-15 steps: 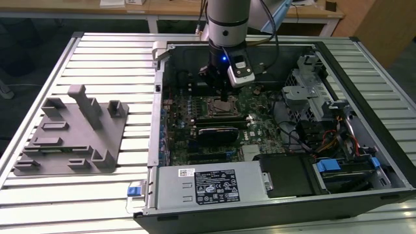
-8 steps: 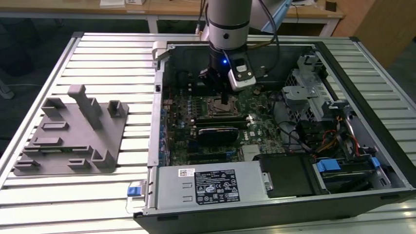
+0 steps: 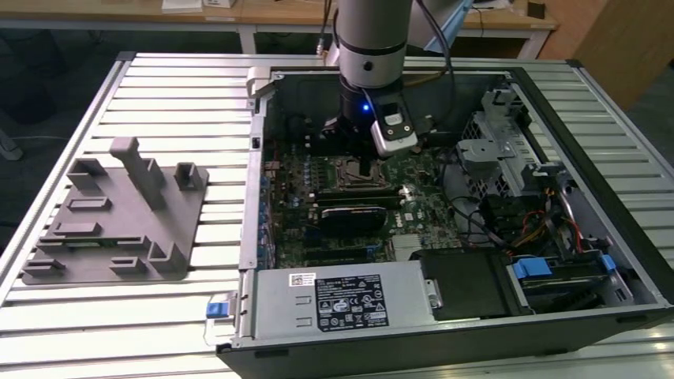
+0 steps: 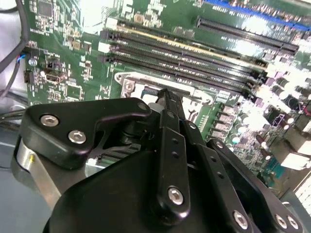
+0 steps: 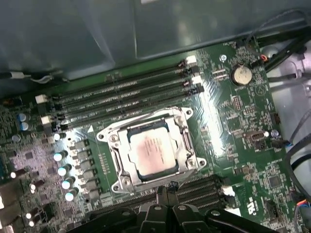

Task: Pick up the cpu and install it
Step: 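Install the second cpu locking lever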

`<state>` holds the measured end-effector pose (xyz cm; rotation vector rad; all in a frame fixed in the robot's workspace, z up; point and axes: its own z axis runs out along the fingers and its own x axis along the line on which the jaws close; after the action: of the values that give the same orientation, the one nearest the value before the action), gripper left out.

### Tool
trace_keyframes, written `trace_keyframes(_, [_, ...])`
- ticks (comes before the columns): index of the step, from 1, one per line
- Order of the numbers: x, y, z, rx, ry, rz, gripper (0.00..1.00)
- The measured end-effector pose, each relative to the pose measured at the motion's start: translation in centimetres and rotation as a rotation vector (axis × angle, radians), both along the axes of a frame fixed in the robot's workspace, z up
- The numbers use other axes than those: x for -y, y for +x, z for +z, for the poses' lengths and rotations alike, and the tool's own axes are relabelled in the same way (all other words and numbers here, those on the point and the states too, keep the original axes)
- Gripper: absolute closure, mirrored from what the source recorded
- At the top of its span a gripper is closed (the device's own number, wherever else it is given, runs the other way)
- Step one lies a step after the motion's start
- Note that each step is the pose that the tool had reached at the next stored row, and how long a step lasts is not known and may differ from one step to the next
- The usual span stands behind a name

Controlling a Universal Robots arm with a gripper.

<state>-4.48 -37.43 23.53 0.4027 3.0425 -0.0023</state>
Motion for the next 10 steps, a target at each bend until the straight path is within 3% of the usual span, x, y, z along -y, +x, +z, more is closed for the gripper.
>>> trace_keyframes(10, [0.99, 0.00, -0.17, 0.0001, 0.0001, 0.007, 0.89])
